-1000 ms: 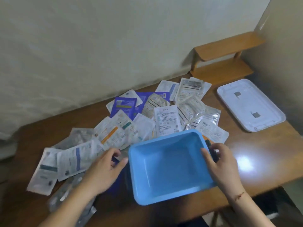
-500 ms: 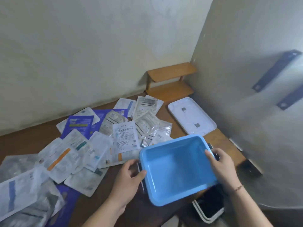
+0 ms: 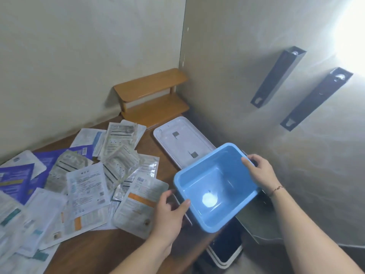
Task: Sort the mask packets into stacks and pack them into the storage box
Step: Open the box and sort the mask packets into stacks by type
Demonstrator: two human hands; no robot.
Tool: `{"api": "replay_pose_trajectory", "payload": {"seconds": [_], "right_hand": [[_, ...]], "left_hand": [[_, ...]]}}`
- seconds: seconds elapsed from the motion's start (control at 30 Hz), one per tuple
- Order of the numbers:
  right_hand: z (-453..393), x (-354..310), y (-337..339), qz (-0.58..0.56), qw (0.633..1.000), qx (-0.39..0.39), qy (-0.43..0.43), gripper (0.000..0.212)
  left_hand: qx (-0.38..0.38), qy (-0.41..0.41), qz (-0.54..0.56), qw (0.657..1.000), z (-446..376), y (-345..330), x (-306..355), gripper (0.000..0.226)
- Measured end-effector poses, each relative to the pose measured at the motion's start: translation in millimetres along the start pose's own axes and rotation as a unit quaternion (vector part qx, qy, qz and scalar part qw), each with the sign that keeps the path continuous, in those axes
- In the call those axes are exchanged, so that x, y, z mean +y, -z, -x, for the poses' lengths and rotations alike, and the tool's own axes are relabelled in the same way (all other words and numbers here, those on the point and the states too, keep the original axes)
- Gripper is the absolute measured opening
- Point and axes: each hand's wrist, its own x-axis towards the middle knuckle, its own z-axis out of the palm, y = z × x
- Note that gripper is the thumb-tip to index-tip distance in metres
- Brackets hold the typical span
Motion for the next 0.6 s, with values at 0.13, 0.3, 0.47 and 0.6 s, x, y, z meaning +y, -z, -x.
{"api": "replay_pose_trajectory", "payload": {"seconds": [0.13,0.3,0.47,0.6], "right_hand": [[10,-7,11,0.034,0.998,0.041,0.020,0.020],[52,-76,-10,0.072,0.968,0.155,0.184,0.050],[151,-185,-143,-0.017,0.940,-0.031,0.340,0.041],[226,-221,-267,0.052,0.876,-0.213,0.429,0.029]], "left_hand": [[-0.031,0.000,-0.061,0.998,7,4,15,0.049],[0.073,-0.116,-0.189,0.972,2,62,35,0.019],[0.256,-0.156,-0.308,0.903,25,210,29,0.028],[0.399,-0.131,-0.426,0.802,73,328,-9,0.036]]}}
